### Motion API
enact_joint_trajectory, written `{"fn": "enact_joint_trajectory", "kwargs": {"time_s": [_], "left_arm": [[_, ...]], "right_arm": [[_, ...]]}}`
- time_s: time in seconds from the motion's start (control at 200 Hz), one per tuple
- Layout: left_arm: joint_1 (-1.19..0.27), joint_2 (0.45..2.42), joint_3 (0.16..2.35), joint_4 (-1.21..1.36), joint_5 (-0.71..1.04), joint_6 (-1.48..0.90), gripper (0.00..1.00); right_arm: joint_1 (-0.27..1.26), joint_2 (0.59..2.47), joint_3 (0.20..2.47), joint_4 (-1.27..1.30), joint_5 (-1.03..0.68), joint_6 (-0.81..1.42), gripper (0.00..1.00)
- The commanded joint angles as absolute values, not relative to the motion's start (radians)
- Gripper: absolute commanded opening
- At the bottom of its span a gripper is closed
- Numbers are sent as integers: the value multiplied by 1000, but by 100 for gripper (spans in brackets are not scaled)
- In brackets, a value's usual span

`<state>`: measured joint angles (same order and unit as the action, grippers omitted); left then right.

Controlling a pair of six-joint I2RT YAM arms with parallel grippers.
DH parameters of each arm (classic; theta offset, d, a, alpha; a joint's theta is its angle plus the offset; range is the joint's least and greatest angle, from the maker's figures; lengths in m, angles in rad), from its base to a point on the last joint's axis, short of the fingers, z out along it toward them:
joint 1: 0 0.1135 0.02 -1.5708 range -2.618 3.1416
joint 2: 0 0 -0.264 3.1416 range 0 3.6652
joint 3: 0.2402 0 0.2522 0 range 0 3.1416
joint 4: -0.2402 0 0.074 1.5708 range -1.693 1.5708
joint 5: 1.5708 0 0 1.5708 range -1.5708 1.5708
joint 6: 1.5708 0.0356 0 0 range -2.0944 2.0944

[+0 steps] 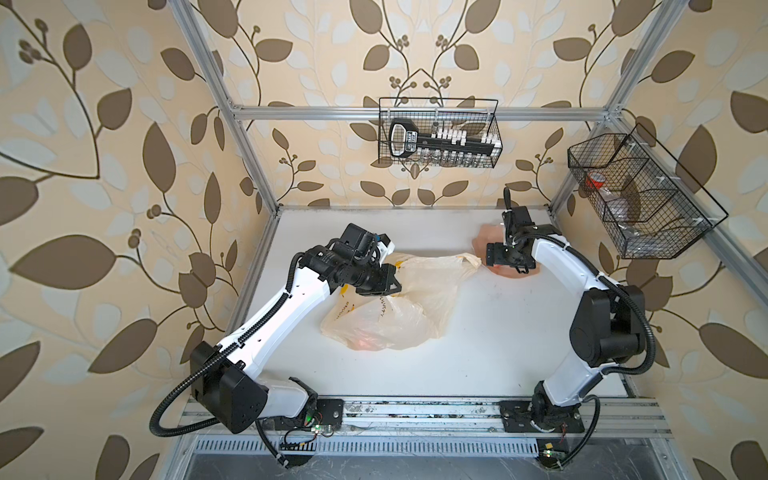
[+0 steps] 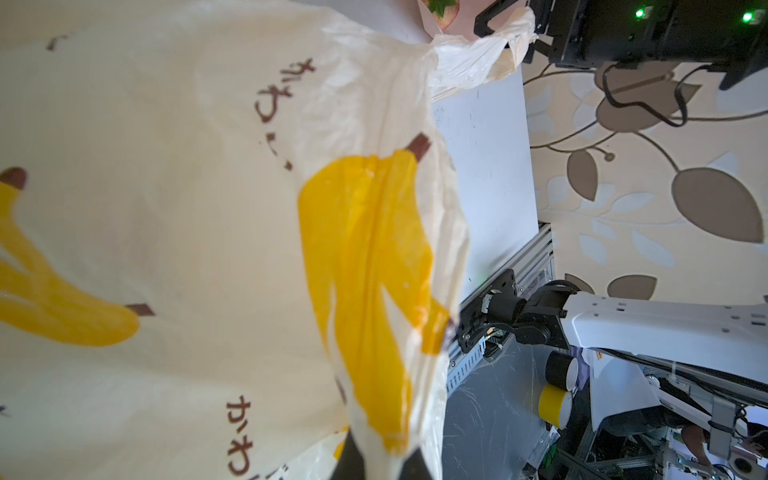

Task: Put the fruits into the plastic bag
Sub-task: 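Lower the right gripper into the bowl and close on the red strawberry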

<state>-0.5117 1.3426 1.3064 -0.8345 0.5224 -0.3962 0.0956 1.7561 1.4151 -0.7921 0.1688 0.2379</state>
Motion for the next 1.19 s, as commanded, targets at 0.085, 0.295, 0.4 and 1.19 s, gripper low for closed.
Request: {"fn": "enact_joint_trajectory", "kwargs": {"time_s": [0.085, 0.295, 0.4, 1.19], "left_arm": [[-520, 1327, 1317, -834, 537, -392, 0], [-520, 1347, 1333, -840, 538, -392, 0], [-521, 1355, 1346, -846, 536, -390, 0], [-519, 1371, 1371, -874, 517, -396, 0]], "right_arm": [[71, 1835, 1459, -797, 166, 199, 90], [57, 1894, 1484, -769, 160, 199, 86], [54, 1932, 1515, -773, 169, 192, 82], [13, 2146, 1692, -778, 131, 160, 77]]}}
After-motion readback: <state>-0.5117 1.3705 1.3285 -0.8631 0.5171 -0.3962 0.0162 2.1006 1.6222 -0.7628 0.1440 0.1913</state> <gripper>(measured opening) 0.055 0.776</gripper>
